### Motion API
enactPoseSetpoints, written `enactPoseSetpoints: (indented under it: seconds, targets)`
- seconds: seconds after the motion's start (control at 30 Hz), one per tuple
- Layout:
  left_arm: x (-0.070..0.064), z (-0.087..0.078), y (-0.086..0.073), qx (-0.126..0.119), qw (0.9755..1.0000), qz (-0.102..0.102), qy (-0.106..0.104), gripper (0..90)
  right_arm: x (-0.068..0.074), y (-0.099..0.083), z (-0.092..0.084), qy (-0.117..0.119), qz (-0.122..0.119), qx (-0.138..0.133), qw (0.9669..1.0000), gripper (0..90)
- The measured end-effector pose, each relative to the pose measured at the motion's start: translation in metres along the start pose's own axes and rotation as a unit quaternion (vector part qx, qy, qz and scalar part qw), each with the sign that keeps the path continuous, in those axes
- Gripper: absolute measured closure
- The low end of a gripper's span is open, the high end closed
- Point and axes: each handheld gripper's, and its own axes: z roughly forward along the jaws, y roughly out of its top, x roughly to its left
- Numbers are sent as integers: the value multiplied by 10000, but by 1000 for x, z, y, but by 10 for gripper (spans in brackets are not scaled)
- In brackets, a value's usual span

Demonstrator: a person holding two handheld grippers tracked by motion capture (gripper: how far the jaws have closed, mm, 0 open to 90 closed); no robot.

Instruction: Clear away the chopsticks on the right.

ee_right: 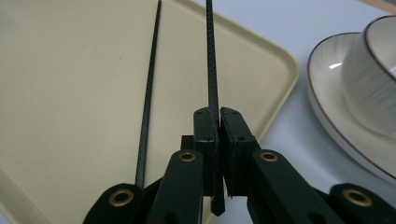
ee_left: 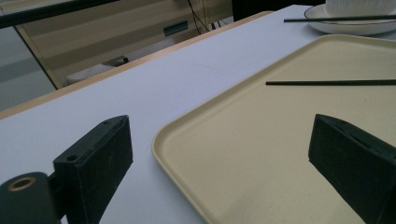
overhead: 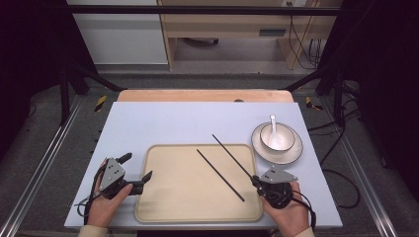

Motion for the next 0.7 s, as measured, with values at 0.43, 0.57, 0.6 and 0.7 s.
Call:
enactPoseSetpoints:
  seconds: [0.43,0.57,0.6,0.7]
  targets:
    - [-4,-1,4,-81,10000,-32,-34,61,16,-6,20,400,188,353,9984,855]
    - [-8,0,6,-112,9999,-21,-79,61,19,-6,31,446,215,516,9974,854]
    - [-8,0,6,-132,9999,-9,-86,61,19,-6,32,466,237,534,9972,854]
    - [-9,0,7,-130,9999,-16,-102,61,20,-5,36,491,183,529,9972,854]
